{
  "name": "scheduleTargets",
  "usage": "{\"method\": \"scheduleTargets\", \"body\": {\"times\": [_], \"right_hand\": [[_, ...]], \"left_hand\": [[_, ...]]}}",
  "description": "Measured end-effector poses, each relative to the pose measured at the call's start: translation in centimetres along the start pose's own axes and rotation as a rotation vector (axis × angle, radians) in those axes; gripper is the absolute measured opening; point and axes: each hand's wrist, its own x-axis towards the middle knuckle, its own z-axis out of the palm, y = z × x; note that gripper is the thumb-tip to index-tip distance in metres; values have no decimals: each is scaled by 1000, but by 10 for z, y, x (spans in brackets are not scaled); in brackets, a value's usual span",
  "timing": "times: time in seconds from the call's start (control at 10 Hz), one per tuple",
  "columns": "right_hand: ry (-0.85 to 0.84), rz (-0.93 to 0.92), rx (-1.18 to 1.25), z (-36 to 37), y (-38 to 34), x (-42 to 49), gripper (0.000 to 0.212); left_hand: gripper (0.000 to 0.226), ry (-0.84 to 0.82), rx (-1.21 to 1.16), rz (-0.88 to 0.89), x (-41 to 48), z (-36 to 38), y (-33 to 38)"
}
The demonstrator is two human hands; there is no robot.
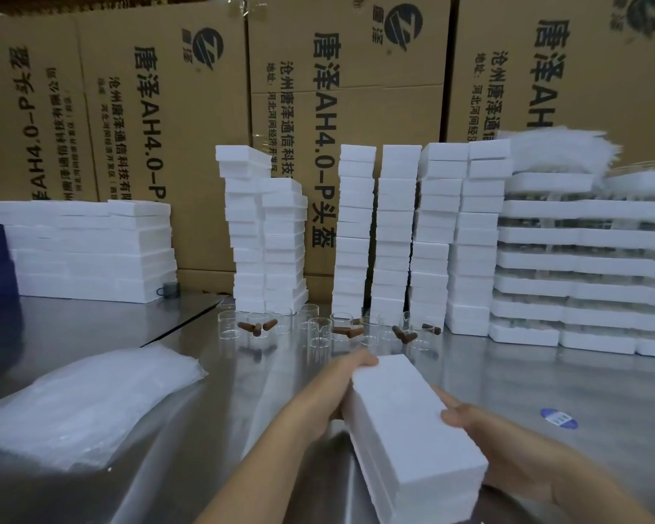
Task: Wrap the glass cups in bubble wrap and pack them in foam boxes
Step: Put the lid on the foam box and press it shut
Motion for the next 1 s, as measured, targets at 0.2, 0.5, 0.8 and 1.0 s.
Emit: {"method": "scheduleTargets", "body": {"times": [0.2, 0.5, 0.8, 1.0], "right_hand": [[-46, -265, -59, 65, -12, -29, 57], [73, -88, -244, 31, 0, -1, 40], [577, -182, -202, -1, -37, 33, 71], [540, -324, -104, -8, -41, 65, 69]], "left_hand": [[61, -116, -15, -46, -7, 6, -2], [44, -11, -18, 34, -5, 16, 1], [41, -169, -135, 36, 2, -2, 5], [69, 117, -380, 174, 27, -19, 49]]}}
